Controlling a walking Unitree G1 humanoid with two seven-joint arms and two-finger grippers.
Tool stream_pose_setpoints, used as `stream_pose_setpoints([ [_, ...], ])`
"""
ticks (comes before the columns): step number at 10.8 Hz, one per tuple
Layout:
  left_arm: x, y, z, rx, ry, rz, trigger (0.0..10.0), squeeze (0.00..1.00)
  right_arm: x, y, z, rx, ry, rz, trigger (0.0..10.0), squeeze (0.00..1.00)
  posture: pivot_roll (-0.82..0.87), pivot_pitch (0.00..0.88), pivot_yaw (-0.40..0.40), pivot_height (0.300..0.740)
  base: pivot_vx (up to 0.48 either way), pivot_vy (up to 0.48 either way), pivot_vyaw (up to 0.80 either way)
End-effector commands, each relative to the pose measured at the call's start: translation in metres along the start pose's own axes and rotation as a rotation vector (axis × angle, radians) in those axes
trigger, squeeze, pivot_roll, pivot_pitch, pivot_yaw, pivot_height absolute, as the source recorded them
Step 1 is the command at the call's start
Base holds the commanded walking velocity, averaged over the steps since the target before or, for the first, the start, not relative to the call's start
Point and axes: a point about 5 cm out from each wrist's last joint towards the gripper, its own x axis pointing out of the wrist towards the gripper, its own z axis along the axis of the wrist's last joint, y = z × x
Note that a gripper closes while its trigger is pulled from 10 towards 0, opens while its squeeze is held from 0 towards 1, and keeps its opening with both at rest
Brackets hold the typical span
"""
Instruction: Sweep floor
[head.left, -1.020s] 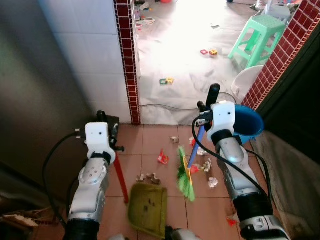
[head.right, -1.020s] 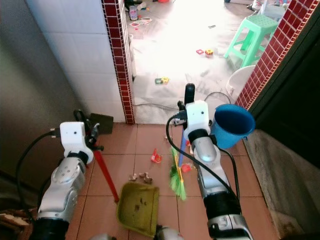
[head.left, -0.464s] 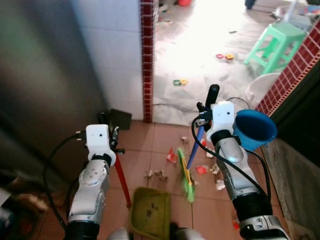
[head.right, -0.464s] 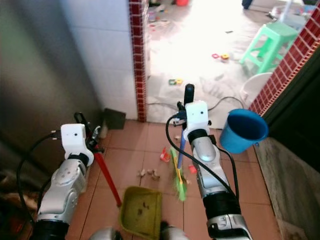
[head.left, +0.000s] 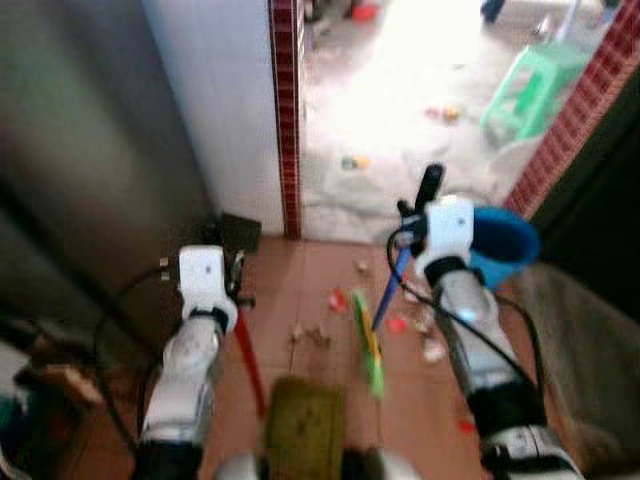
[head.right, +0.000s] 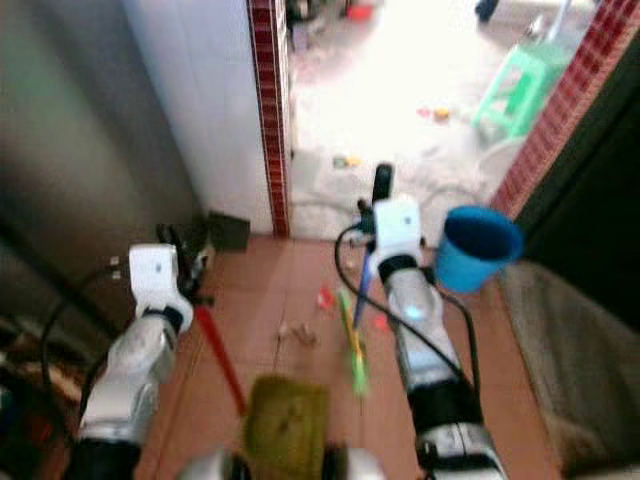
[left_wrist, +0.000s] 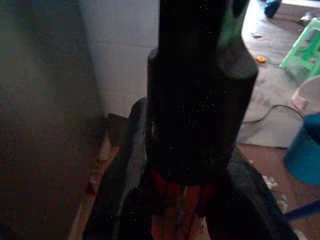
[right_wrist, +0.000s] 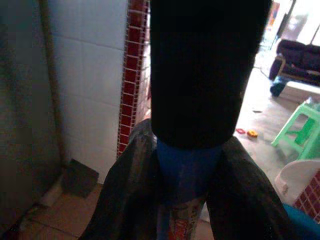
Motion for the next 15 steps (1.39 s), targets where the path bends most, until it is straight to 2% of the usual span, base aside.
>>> stream_pose_setpoints([
  [1, 0.002, 0.003, 0.01, -0.006, -0.039, 0.002, 10.0, 0.0, 0.004, -0.003, 0.009, -0.031, -0.041, 0.002, 10.0, 0.0, -0.06, 0.046, 0.007, 0.74, -0.259, 0.0, 0.0],
  [2, 0.003, 0.003, 0.011, -0.006, -0.04, 0.001, 10.0, 0.0, 0.006, -0.003, 0.014, -0.042, -0.068, 0.004, 10.0, 0.0, -0.06, 0.042, 0.008, 0.74, -0.255, 0.0, 0.0],
  [3, 0.003, 0.002, 0.011, -0.005, -0.041, -0.001, 10.0, 0.0, 0.007, 0.0, 0.026, -0.089, -0.142, 0.033, 10.0, 0.0, -0.06, 0.04, 0.008, 0.74, -0.255, 0.0, 0.0],
  [4, 0.003, 0.001, 0.011, -0.005, -0.043, -0.005, 10.0, 0.0, 0.008, 0.001, 0.031, -0.076, -0.164, 0.03, 10.0, 0.0, -0.06, 0.04, 0.008, 0.74, -0.27, 0.0, 0.0],
  [9, 0.003, 0.004, 0.012, 0.0, -0.053, 0.021, 10.0, 0.0, 0.006, 0.007, 0.033, -0.138, -0.193, 0.068, 10.0, 0.0, -0.06, 0.049, 0.01, 0.74, 0.0, 0.0, 0.0],
  [10, 0.002, 0.003, 0.015, -0.011, -0.092, 0.024, 10.0, 0.0, 0.006, 0.007, 0.032, -0.14, -0.188, 0.07, 10.0, 0.0, -0.06, 0.05, 0.012, 0.74, 0.0, 0.0, 0.0],
  [11, 0.001, 0.005, 0.015, -0.055, -0.087, 0.033, 10.0, 0.0, 0.004, 0.007, 0.03, -0.143, -0.177, 0.07, 10.0, 0.0, -0.06, 0.054, 0.017, 0.74, 0.0, 0.0, 0.0],
  [13, -0.003, 0.009, 0.014, 0.023, -0.084, 0.007, 10.0, 0.0, 0.001, 0.008, 0.027, -0.143, -0.168, 0.067, 10.0, 0.0, -0.06, 0.058, 0.028, 0.74, 0.0, 0.0, 0.0],
  [14, -0.008, 0.012, 0.016, 0.037, -0.126, 0.007, 10.0, 0.0, -0.001, 0.006, 0.025, -0.142, -0.162, 0.056, 10.0, 0.0, -0.06, 0.055, 0.042, 0.74, 0.0, 0.0, 0.0],
  [15, -0.015, 0.021, 0.021, 0.062, -0.167, 0.057, 10.0, 0.0, -0.003, 0.001, 0.022, -0.131, -0.146, 0.024, 10.0, 0.0, -0.06, 0.048, 0.049, 0.74, 0.0, 0.0, 0.0],
])
